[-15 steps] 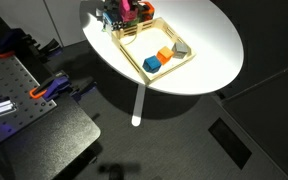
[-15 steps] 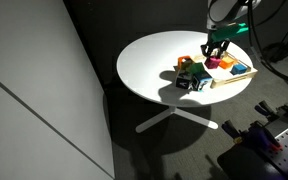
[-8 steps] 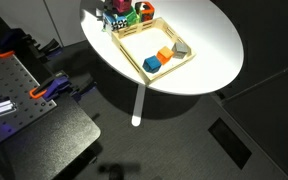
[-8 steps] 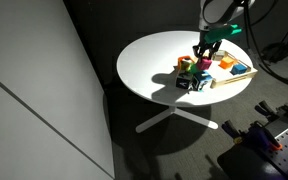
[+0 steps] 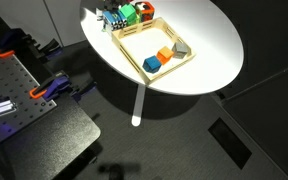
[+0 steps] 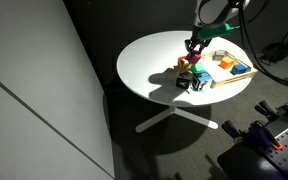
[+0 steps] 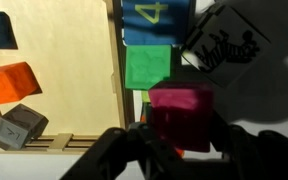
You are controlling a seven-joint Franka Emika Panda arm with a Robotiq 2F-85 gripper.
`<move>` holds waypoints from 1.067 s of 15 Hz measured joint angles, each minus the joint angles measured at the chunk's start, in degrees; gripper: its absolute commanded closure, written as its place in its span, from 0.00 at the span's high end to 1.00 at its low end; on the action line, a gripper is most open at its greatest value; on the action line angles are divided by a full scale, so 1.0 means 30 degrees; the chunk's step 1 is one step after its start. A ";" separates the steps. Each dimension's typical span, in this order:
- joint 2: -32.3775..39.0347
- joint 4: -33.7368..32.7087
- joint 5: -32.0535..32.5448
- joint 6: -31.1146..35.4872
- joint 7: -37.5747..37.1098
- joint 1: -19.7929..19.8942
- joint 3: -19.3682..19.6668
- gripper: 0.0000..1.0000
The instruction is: Move the pink block from the tray to the table
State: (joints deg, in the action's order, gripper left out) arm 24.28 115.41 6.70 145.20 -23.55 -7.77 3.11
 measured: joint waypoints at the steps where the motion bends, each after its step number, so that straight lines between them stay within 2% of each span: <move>1: 0.0226 -0.0145 0.0000 0.0480 -0.0008 0.0000 0.0040 0.75; 3: 0.0730 -0.0478 -0.0013 0.1169 -0.0020 0.0000 0.0141 0.84; 5: 0.1198 -0.0789 -0.0043 0.1495 -0.0027 0.0000 0.0239 0.99; 11: 0.1537 -0.1082 -0.0498 0.1443 -0.0028 0.0016 0.0434 1.00; 16: 0.1127 -0.1082 -0.0907 -0.1326 0.0130 0.0136 0.0434 1.00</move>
State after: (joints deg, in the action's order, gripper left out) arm 27.67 112.17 3.98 141.22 -23.16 -7.36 4.41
